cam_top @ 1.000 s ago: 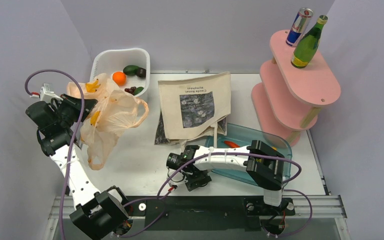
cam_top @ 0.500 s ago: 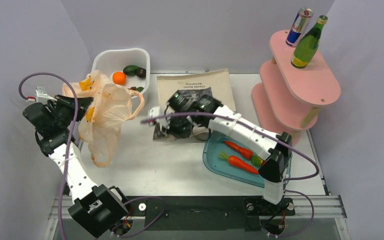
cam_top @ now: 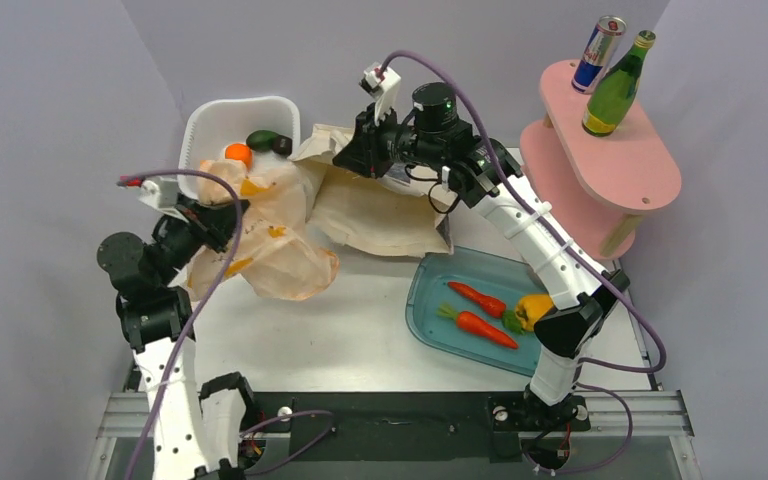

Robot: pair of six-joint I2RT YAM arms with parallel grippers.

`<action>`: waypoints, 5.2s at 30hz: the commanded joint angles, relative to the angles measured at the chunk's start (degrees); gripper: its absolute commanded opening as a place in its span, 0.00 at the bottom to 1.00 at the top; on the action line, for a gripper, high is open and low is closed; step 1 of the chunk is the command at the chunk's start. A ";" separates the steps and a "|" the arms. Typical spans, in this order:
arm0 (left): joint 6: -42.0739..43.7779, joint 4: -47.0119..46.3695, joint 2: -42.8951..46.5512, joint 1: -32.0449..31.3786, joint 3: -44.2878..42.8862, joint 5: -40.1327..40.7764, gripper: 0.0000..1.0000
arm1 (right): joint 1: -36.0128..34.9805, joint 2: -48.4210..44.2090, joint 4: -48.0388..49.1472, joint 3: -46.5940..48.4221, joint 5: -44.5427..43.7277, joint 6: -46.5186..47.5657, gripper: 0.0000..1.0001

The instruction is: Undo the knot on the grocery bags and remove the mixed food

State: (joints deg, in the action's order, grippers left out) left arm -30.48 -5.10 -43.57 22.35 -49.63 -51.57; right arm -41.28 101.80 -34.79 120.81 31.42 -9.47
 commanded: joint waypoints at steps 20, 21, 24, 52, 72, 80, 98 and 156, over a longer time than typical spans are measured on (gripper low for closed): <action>73.78 -11.50 -15.26 -57.06 3.32 43.39 0.00 | -0.61 -5.47 27.45 5.10 1.77 -24.46 0.00; 75.65 -13.13 -17.67 -57.02 3.03 46.98 0.00 | -0.68 -5.91 27.74 4.40 2.48 -25.20 0.00; 80.50 -9.46 -21.31 -56.97 0.88 47.58 0.00 | -1.27 -6.40 29.75 3.14 4.06 -26.87 0.00; 95.60 39.21 -47.47 -54.84 -32.35 19.68 0.50 | 0.60 -5.74 44.29 2.60 14.36 -34.93 0.00; 77.36 41.47 -25.30 -55.48 -30.85 11.69 0.52 | 3.83 -4.00 54.10 -2.88 17.22 -44.00 0.00; 85.97 57.74 -22.35 -55.56 -27.26 27.17 0.45 | 4.05 -2.61 57.04 -2.39 17.14 -47.36 0.00; 79.74 26.59 -45.96 -50.58 -26.77 23.39 0.47 | 2.46 0.59 55.21 -0.76 16.20 -47.15 0.00; 18.79 2.02 -17.68 -27.57 -4.98 18.39 0.00 | 12.04 6.64 45.76 6.15 9.88 -37.61 0.00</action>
State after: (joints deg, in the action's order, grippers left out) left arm -9.06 1.91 -62.92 -5.85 -41.32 -30.52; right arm -31.99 109.45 10.46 123.57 43.03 -51.81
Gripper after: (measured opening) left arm 0.074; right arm 0.082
